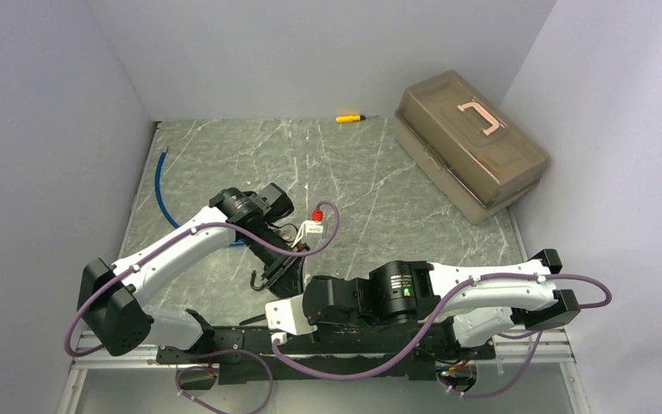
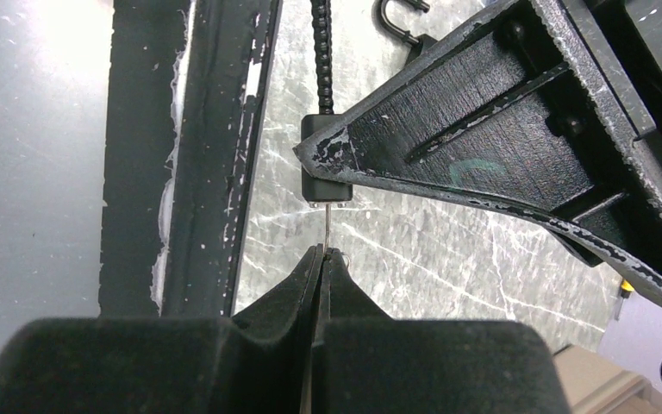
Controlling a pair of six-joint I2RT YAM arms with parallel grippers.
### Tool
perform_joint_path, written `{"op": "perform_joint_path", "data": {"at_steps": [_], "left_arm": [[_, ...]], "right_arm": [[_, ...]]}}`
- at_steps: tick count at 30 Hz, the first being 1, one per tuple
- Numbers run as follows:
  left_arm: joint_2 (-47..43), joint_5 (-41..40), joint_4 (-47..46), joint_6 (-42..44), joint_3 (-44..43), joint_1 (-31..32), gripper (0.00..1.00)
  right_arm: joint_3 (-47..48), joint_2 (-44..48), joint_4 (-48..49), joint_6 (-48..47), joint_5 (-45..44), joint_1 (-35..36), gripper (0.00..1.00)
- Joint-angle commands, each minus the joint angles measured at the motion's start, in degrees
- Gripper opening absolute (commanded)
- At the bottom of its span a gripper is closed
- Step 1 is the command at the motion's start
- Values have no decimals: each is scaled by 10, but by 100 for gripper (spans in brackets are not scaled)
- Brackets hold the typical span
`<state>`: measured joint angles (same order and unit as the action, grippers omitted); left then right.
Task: Unlock with the key
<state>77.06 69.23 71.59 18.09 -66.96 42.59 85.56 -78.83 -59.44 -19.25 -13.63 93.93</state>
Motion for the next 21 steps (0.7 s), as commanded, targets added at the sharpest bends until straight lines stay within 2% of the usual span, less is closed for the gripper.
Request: {"op": "perform_joint_path", "data": {"at_steps": [1,5,21], "left_arm": [[-18,27,-17,-14,-2,-21,0],[-21,31,-25,-24,7,-38,0],[-17,24,-22,-14,-16,-38,0]], "right_arm": [[20,0,12,9,-4,8,0],[13,3,11,10,-3,13,0],[17,-4,22,10,9,15,0]]}}
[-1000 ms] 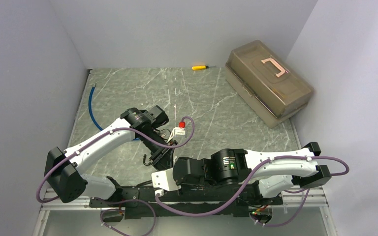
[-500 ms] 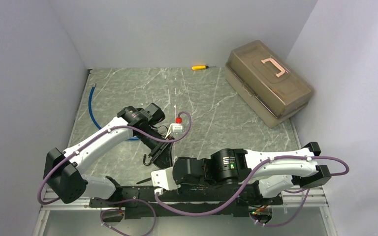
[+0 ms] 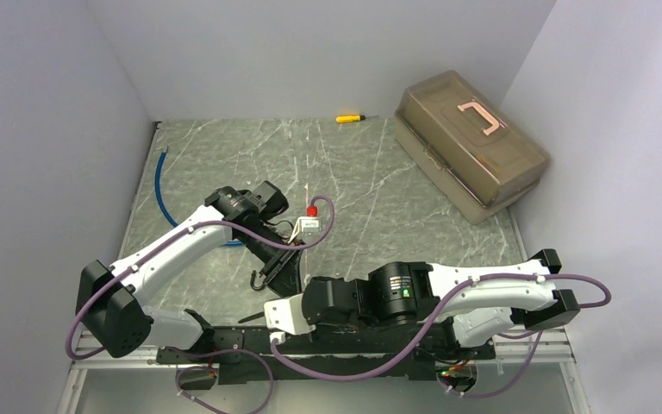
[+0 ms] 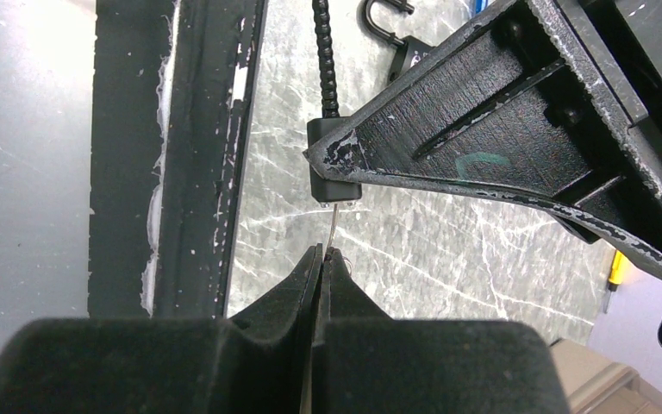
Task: Unlock with the key
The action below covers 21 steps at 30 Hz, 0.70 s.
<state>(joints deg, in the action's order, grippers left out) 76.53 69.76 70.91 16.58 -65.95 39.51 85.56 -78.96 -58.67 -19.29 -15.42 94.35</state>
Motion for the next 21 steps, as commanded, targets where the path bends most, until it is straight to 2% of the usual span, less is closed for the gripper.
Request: {"op": "perform_joint_path", "data": {"at_steps": [1,11,21], "left_arm": [[-13,16,-13,6,-31,-8,0],[-13,-50,-18,3,-77,-8,0],[-18,-19,-7,17,-50,-2,0]], "right_arm": [[15,-4,17,12,32,11,0],[21,-13,27,23,46,11,0],[23,-12,40,-2,-8,9,0]]}}
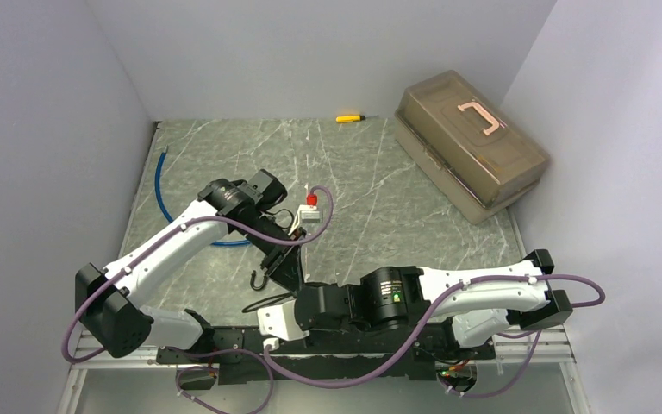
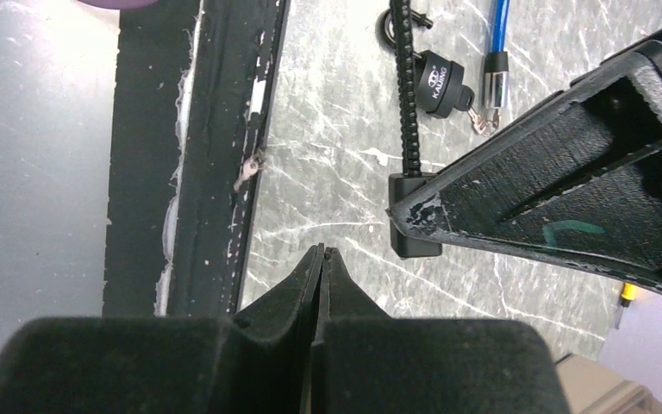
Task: Unlock with the key
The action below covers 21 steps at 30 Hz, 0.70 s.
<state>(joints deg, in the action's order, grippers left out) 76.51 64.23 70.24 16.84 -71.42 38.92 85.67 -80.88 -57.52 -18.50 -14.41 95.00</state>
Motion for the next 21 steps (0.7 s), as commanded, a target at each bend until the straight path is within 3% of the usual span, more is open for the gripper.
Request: {"op": "perform_joint_path", "data": {"at_steps": [1,6,11,12,14,16,21], "left_arm": [[-19,40,6,24,5,6,0],[-28,20,1,20,19,-1,0],[-25,-20,-8,6,23,-59,0],[-21,-34,-13,2,25,-73,0],[-4,-51,-5,22,25,-83,0],[18,-68,12,29,22,-84,0],[30,-102,18,42,0,-87,0]], "right_arm": [[17,9,27,-11,-24,2,0],[-33,40,36,20,-49,-25,0],[-133,114,145,128,-18,-77,0],[-161,127,171,160,5,-94,5],[-229,148,230,199,29,-114,27],[-286,152,278,224,42,-120,43],[-370,136,378,251,67,-138,60]]}}
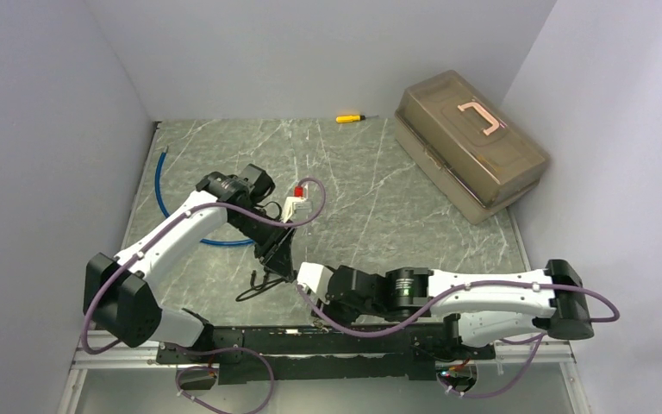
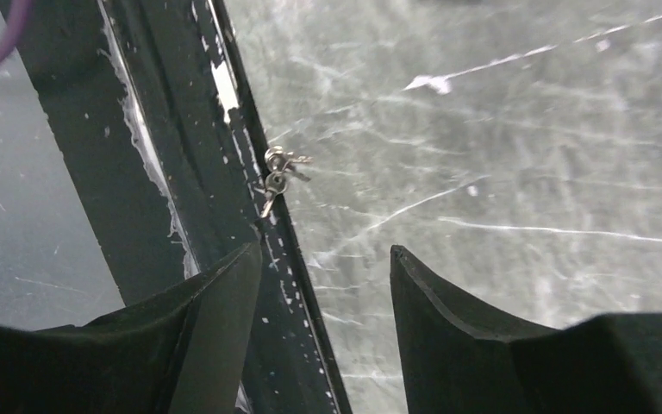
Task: Unlock with the key
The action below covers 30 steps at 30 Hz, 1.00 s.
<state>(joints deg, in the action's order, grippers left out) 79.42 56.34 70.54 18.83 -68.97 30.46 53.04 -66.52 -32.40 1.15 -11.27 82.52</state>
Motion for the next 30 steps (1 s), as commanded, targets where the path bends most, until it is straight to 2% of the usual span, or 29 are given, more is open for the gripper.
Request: {"op": "perform_joint_path", "data": {"at_steps": [1,5,10,18,23,30], "left_arm": [[5,-25,17,25,-28,-4,0],[52,-76,11,42,-51,-7,0],[166,-119,-8,57,-78,-34,0],[247,-107,-31,95,-71,-57,0],[300,-72,-15,114,-101,-55,0],[339,-84,-36,125,-104,-4,0]], "right_arm": [[-58,-6,144,51,41,-21,62],[-80,-40,177,35,59,-34,66],[-73,-137,195,20,54,-34,66],[-86,-163,233,14,49,-29,66],[-110,-163,272,1,61,-21,62],[-129,-174,295,-29,90,-14,56]]}}
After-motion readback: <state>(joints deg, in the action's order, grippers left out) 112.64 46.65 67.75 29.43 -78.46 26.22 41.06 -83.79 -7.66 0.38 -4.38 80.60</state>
